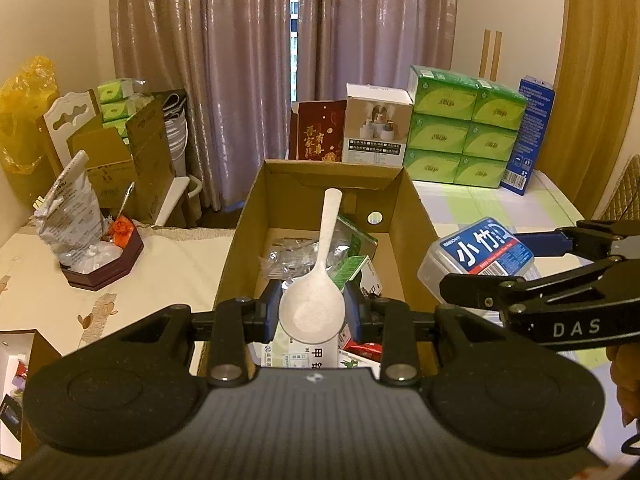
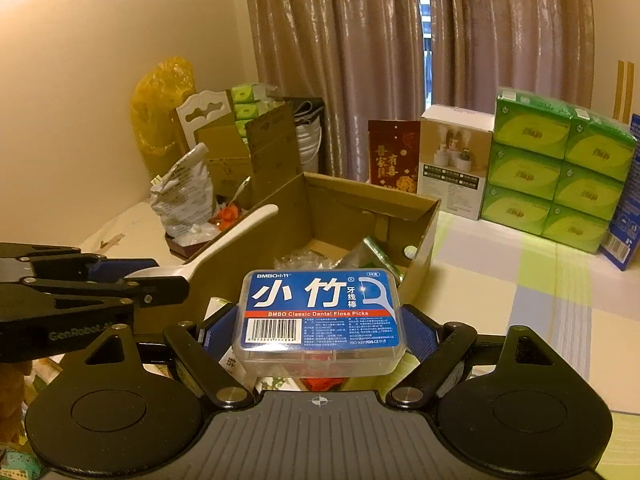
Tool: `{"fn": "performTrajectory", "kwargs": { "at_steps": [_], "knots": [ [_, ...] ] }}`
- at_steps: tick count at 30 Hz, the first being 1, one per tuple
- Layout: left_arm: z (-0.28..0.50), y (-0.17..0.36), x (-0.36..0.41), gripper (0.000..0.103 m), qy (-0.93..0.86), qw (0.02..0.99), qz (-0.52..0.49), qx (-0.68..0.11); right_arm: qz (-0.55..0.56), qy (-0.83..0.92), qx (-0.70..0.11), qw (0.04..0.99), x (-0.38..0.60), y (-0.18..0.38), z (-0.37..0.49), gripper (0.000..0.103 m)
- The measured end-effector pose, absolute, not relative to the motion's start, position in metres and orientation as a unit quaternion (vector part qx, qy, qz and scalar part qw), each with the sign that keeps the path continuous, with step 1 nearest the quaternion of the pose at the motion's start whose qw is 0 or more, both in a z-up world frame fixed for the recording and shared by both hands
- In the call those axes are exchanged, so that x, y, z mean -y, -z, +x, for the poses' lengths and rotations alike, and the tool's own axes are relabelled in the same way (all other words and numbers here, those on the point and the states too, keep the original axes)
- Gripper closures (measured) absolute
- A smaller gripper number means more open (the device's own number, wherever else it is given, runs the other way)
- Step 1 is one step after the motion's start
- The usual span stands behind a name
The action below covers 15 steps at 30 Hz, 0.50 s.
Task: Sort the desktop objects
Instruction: 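Lower the spoon and floss box into the cardboard box and open both tools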
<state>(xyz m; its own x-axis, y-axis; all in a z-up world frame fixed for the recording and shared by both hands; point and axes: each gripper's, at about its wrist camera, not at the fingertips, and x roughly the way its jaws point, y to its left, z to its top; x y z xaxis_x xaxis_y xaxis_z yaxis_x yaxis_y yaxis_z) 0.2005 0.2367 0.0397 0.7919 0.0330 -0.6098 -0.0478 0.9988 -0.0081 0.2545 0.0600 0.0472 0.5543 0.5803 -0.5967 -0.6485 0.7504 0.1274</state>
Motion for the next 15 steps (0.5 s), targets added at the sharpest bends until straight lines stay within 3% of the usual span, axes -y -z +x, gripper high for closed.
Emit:
{"fn": "performTrajectory", "kwargs": {
  "at_steps": [15],
  "knots": [
    [0.223,-0.019,-0.236,0.075,-0.017,0.942,-0.014,-0.336,-0.049,-0.348,-0.325,0.878,-0.061,-0.039,0.271,0.020]
  ]
}}
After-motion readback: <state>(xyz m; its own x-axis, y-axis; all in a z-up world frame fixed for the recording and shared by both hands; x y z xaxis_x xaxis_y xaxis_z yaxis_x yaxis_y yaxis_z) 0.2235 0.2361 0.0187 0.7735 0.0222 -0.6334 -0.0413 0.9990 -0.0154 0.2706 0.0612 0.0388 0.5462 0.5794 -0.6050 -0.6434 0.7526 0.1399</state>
